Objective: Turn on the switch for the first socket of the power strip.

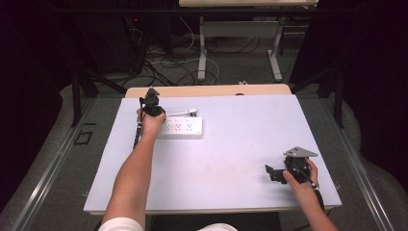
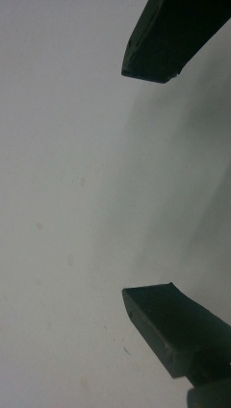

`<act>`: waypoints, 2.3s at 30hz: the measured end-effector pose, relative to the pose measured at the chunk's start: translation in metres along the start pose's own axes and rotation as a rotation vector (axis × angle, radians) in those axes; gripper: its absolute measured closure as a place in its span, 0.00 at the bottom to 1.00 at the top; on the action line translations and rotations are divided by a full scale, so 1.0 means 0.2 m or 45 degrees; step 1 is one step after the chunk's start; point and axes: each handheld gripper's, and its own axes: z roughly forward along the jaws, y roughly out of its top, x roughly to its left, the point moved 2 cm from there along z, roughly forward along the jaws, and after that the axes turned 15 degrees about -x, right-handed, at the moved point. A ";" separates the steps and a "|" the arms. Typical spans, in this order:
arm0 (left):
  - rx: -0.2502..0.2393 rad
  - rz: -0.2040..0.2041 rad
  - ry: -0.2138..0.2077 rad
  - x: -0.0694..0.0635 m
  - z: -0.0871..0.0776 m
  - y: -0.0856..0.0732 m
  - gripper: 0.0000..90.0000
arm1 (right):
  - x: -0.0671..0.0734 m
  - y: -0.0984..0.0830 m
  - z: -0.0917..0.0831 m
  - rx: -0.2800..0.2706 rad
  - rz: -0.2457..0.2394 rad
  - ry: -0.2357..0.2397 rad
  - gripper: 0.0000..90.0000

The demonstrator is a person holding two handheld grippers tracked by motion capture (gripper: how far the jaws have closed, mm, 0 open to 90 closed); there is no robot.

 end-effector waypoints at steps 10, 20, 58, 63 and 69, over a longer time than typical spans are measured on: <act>-0.072 0.038 -0.003 0.01 0.00 -0.01 0.90 | 0.00 0.00 0.00 0.000 -0.001 0.001 0.00; -0.137 0.057 0.000 0.02 -0.03 0.01 0.83 | 0.00 0.00 0.01 0.001 0.000 0.002 0.00; -0.291 0.192 -0.090 -0.02 -0.15 0.04 0.47 | 0.00 0.00 0.00 0.001 0.008 -0.001 0.00; -0.300 0.192 -0.122 -0.03 -0.19 0.04 0.44 | 0.00 0.00 0.00 0.001 0.002 -0.002 0.00; -0.303 0.202 -0.158 -0.04 -0.23 0.04 0.44 | 0.00 0.00 0.00 -0.001 -0.007 0.002 0.00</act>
